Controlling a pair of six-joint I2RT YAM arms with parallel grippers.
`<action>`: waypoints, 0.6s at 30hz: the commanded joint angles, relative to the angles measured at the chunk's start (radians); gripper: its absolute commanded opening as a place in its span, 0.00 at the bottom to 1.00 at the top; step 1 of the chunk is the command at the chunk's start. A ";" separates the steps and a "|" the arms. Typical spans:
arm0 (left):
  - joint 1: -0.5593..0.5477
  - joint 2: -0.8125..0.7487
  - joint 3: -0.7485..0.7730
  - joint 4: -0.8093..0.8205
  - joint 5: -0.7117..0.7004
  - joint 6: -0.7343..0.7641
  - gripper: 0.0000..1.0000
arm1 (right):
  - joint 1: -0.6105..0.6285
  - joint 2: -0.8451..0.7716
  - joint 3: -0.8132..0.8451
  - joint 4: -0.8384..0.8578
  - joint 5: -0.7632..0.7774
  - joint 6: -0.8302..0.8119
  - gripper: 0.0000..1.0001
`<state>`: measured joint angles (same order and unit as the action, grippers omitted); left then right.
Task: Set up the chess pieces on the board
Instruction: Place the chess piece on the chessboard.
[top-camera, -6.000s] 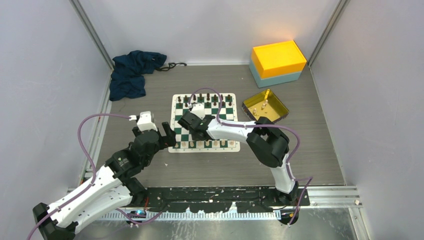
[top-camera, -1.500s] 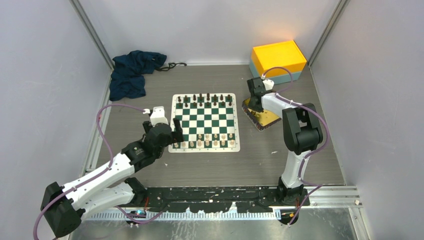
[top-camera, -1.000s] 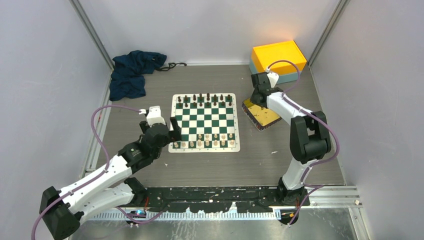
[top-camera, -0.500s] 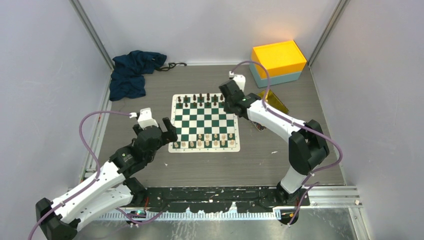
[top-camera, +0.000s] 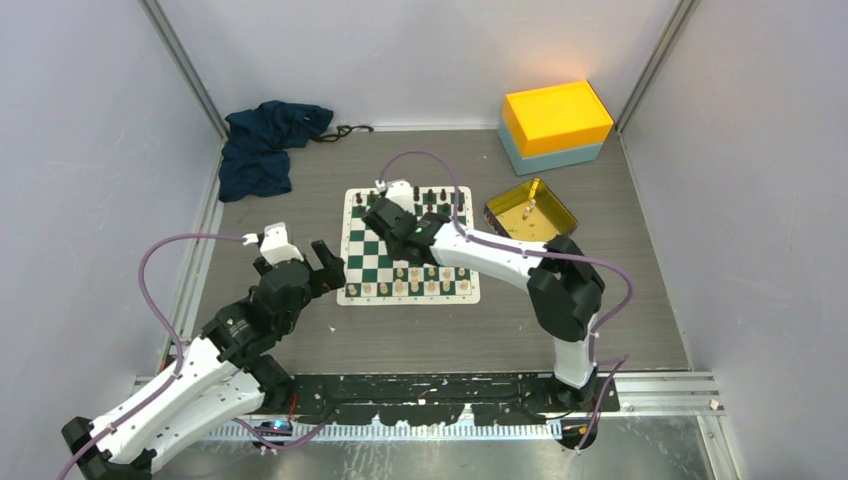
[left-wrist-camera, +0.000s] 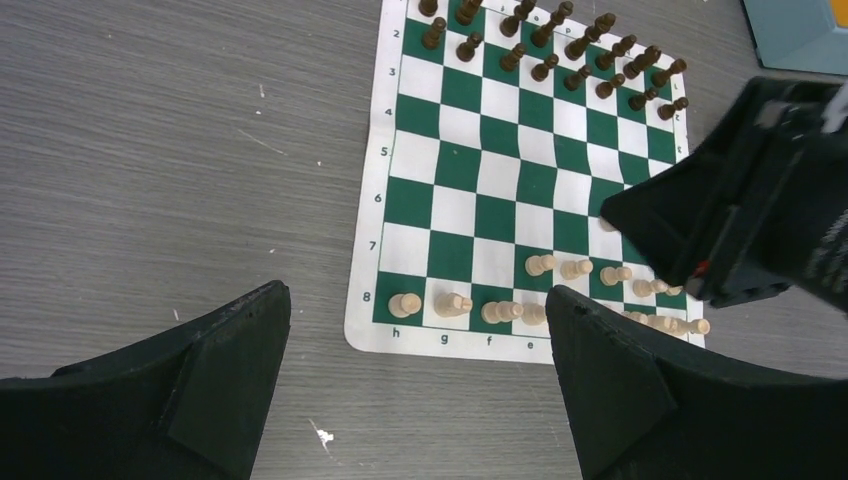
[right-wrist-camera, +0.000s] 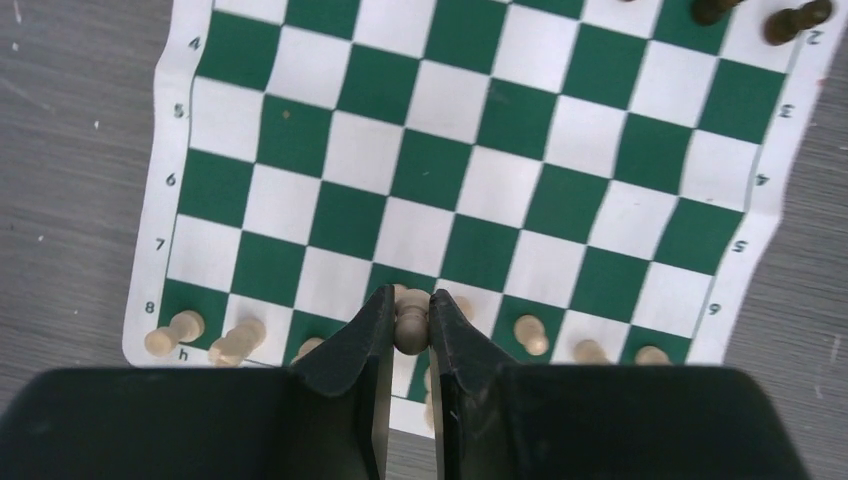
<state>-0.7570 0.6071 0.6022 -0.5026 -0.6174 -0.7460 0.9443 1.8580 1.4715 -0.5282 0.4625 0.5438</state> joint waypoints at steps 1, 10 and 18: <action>0.005 -0.031 0.024 -0.031 -0.028 -0.013 0.99 | 0.048 0.048 0.098 -0.017 0.041 0.008 0.01; 0.005 -0.072 0.029 -0.054 -0.034 -0.009 0.99 | 0.102 0.162 0.212 -0.069 0.033 0.011 0.00; 0.004 -0.102 0.030 -0.061 -0.040 -0.003 0.98 | 0.108 0.238 0.277 -0.110 0.015 0.014 0.01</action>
<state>-0.7570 0.5232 0.6022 -0.5697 -0.6250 -0.7521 1.0492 2.0811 1.6905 -0.6140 0.4694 0.5480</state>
